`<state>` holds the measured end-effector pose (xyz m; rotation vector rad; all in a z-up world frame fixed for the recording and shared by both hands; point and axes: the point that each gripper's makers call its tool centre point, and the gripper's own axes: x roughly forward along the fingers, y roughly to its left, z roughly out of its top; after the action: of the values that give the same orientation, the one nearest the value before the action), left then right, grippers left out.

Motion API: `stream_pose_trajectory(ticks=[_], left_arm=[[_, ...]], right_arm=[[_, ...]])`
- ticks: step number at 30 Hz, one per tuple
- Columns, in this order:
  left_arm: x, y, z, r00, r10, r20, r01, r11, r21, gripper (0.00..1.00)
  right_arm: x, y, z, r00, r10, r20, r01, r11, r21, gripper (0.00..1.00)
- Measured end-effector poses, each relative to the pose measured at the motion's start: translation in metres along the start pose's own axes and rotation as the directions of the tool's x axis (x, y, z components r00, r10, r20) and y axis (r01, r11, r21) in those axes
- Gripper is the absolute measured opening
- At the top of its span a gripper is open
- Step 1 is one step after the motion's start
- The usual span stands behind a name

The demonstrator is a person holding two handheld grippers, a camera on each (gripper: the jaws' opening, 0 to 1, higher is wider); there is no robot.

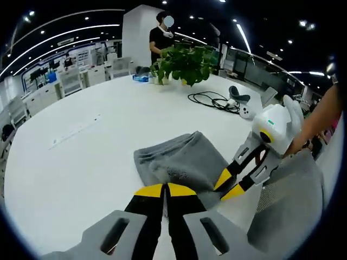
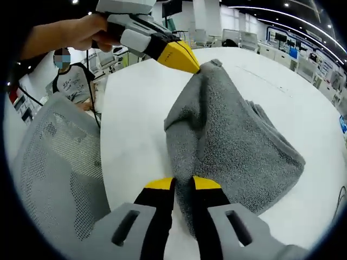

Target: Fold the towel on the table until its edges align and the towel forms a compact rectangular stack.

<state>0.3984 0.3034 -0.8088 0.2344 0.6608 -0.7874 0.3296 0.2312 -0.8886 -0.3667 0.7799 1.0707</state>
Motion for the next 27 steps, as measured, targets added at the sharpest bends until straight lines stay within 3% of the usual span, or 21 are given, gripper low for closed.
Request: stream_pose_trajectory(ticks=[4,9,14,21,27], left_arm=[[0.002,0.003,0.003,1.0,0.014,0.017,-0.014,1.0,-0.005,0.08],[0.001,0.002,0.003,1.0,0.011,0.027,-0.011,1.0,0.002,0.15],[0.0,-0.005,-0.01,1.0,-0.012,0.008,0.012,1.0,-0.003,0.16],[-0.005,-0.01,-0.023,0.999,-0.03,-0.009,0.031,1.0,0.004,0.17],[-0.011,-0.018,-0.033,0.998,-0.058,-0.023,0.059,0.998,0.017,0.17]], right_arm=[[-0.005,-0.007,0.007,0.999,-0.021,0.024,0.021,1.0,-0.004,0.18],[-0.016,-0.031,0.026,0.993,-0.079,0.09,0.08,0.997,-0.007,0.23],[-0.015,-0.052,0.043,0.988,-0.098,0.117,0.098,0.995,0.012,0.28],[-0.014,-0.063,0.061,0.985,-0.111,0.134,0.112,0.994,0.003,0.29],[-0.007,-0.072,0.073,0.986,-0.081,0.149,0.083,0.996,-0.009,0.31]])
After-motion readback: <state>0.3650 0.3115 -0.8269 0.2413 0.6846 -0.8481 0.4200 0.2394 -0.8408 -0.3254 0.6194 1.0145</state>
